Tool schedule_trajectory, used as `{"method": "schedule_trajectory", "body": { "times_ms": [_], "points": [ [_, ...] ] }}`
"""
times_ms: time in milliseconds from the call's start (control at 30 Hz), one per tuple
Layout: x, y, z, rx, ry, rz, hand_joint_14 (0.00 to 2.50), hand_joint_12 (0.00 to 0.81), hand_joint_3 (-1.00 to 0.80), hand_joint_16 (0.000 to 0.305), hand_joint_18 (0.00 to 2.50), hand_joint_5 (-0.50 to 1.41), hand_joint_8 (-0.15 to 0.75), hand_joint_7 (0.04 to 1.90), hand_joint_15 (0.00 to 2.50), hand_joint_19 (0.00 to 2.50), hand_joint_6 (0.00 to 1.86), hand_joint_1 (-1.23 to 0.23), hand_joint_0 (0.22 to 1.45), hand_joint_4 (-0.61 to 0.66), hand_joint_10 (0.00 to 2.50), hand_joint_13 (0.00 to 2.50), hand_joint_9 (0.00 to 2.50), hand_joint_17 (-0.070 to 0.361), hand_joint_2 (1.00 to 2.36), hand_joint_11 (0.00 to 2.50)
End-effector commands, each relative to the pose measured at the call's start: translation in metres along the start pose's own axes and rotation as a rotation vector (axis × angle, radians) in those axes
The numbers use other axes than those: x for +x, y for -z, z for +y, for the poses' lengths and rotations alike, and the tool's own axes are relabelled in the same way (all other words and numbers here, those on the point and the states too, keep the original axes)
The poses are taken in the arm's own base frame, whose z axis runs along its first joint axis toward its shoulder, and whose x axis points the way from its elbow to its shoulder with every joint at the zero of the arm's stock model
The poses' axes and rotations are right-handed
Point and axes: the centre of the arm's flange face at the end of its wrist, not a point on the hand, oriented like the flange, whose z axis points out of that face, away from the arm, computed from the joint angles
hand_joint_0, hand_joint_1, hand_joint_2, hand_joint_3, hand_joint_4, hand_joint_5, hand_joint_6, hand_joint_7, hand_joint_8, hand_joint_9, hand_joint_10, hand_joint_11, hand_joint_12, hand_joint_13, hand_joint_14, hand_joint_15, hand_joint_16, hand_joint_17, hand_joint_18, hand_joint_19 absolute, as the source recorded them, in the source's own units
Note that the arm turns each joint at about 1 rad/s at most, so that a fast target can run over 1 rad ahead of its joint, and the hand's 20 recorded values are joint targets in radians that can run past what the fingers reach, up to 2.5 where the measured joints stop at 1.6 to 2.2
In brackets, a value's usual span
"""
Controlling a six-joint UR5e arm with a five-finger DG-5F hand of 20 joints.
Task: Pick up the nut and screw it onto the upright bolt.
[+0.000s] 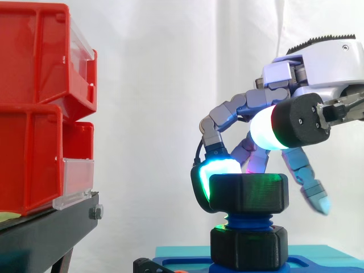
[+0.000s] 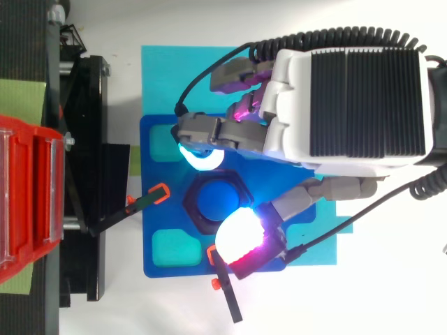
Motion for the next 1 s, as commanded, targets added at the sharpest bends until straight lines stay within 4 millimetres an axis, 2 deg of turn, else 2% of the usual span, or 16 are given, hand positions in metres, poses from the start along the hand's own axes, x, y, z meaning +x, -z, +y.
{"method": "schedule_trajectory", "body": {
  "times_ms": [0,467,533,633,700,767,800,867,900,967],
  "points": [
    [0.0,0.001,-0.003,-0.005,0.005,0.001,0.0,0.109,-0.5,0.005,0.84,0.09,0.314,1.29,0.0,0.01,0.59,-0.3,0.54,0.08,0.01,1.25,1.95,-0.011,1.0,0.16],
    [-0.004,0.008,-0.024,0.022,0.027,0.038,0.0,0.141,-0.5,0.006,1.06,0.1,0.359,1.31,0.0,0.11,0.58,-0.29,0.54,0.08,0.02,1.62,2.18,-0.014,1.0,0.43],
    [-0.004,0.01,-0.027,0.025,0.033,0.047,0.0,0.155,-0.5,0.007,1.11,0.1,0.379,1.32,0.0,0.12,0.58,-0.29,0.54,0.07,0.02,1.78,2.26,-0.015,1.0,0.51],
    [-0.004,0.011,-0.029,0.027,0.037,0.051,0.01,0.202,-0.5,0.007,1.17,0.1,0.378,1.34,0.19,0.16,0.57,-0.29,0.54,0.07,0.02,2.02,2.29,-0.015,1.0,0.56],
    [-0.007,0.013,-0.03,0.03,0.041,0.051,0.01,0.211,-0.5,0.006,1.17,0.1,0.373,1.39,0.22,0.15,0.56,-0.29,0.54,0.08,0.02,2.02,2.27,-0.013,1.0,0.58],
    [-0.009,0.013,-0.032,0.033,0.044,0.049,0.01,0.209,-0.5,0.003,1.1,0.1,0.365,1.46,0.2,0.14,0.52,-0.28,0.54,0.1,0.02,1.92,2.19,-0.007,1.0,0.55],
    [-0.011,0.014,-0.033,0.035,0.044,0.045,0.01,0.21,-0.5,0.0,1.04,0.08,0.354,1.48,0.17,0.15,0.5,-0.26,0.54,0.12,0.02,1.78,2.07,0.0,1.0,0.53],
    [-0.021,0.017,-0.033,0.034,0.048,0.032,0.01,0.209,-0.5,0.004,0.99,0.05,0.348,1.39,0.13,0.17,0.5,-0.25,0.54,0.15,0.02,1.64,1.91,0.009,1.0,0.47],
    [-0.027,0.017,-0.033,0.035,0.049,0.024,0.0,0.194,-0.5,0.008,0.94,0.01,0.319,1.26,0.1,0.18,0.5,-0.25,0.54,0.14,0.02,1.47,1.81,0.017,1.0,0.42],
    [-0.036,0.017,-0.032,0.035,0.052,0.019,0.0,0.205,-0.5,0.013,0.91,-0.04,0.284,1.07,0.07,0.22,0.5,-0.24,0.54,0.17,0.01,1.31,1.62,0.029,1.0,0.36]
  ]
}}
